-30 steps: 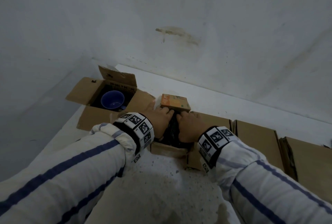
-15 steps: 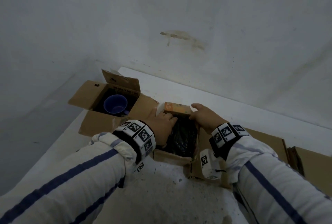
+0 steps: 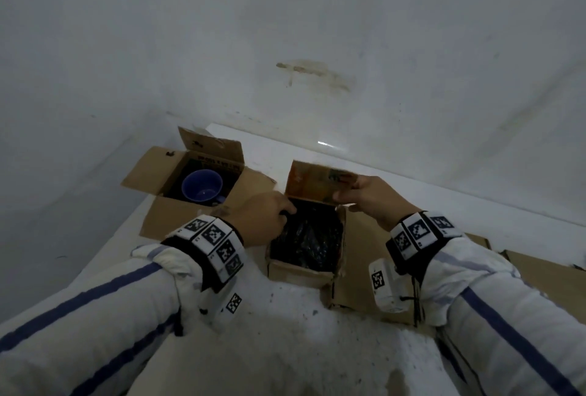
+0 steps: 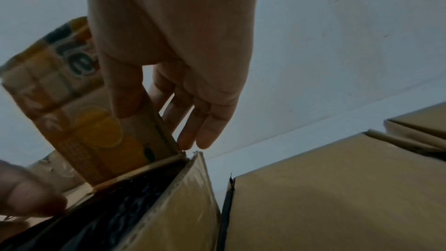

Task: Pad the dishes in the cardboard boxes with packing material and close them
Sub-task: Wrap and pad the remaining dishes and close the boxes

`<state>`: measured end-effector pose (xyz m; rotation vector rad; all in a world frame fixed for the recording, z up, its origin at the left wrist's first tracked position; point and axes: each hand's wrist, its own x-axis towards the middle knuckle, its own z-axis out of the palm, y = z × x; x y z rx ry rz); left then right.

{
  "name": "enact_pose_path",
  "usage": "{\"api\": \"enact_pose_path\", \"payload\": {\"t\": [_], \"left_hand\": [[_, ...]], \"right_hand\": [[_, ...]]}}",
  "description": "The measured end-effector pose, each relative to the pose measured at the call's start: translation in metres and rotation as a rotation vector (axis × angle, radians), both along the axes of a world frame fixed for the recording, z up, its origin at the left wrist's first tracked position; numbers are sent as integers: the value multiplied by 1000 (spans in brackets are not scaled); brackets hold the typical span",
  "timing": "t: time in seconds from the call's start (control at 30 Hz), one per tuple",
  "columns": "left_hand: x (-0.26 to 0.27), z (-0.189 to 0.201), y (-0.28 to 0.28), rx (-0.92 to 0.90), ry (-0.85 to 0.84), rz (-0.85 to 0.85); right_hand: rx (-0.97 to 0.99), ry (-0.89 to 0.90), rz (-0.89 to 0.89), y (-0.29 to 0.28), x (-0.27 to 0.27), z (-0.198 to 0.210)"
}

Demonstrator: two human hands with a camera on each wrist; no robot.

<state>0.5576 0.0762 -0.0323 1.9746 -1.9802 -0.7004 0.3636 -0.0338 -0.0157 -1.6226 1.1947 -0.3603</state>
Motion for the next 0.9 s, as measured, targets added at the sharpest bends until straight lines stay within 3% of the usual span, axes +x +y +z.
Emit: {"api": "enact_pose_path", "payload": {"t": [0.1,0.23,0.3,0.37,0.5,0.67,0.9], "left_hand": [[1,1,9,-28,233,231],[-10,9,17,90,761,503],[-16,13,23,145,864,556],[-18,14,29,179,832,536],[-20,6,42,227,697,502],[-28,5,50,243,713,536],[-28,-6,54,117,478,460]], "right_hand": [[-82,45,63,15,-5,0],[-192,130,143,35,-10,-2],[-336,229,221,45,-14,-5],[-395,331,260,51,-19,-11],[-315,532,325,67,-25,-14],[-252,499,333,82,-26,-16],[-136,414,294,94,-28,-31]]}}
